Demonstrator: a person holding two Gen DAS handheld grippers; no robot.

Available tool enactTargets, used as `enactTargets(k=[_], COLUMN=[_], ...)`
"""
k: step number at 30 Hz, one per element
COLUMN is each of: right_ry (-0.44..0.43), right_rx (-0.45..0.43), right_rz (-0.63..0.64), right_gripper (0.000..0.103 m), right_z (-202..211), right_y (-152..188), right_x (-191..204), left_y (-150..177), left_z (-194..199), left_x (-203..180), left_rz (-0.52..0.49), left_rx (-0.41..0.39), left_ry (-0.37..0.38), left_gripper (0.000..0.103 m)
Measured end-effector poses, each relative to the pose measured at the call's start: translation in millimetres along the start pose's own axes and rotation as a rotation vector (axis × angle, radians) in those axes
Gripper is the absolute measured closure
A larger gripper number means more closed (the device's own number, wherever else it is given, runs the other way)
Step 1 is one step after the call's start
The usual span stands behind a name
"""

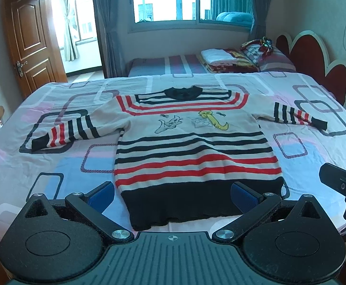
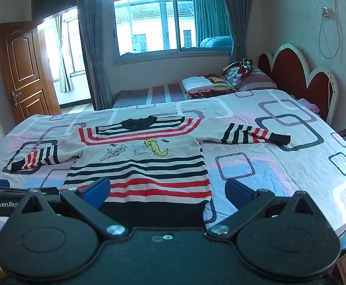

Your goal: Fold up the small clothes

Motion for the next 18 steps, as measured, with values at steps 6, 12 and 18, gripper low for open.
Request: enactTargets(k=[6,12,18], right_ry=[0.042,0.049,0.045], right_rx=[0.024,0.033,0.028], right_rz=[-0.011,-0.019,-0.02], right_gripper=[0.001,0.001,0.001], right_z=[20,22,17], right_y=[-9,-11,-7], right_x=[7,12,7], left_y=[-1,-2,-4], left_z=[-2,-4,-6], left_x=[-4,-7,-9], left_rz=[0.002,0.001,0.004], left_rx=[0.006,0.008,0.008], left_ry=[-0.002,-0.003,-0.003], left_gripper=[0.0,0.0,0.0])
Point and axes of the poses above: each gripper's, at about its wrist camera, not at the fingertips, and z roughly against the way its jaws point, x to its left, y to its underside, the point moved 5 cm from there along -z, roughly the way its jaws point, and after that the axes turned 11 degrees about x, right-handed, at the moved point
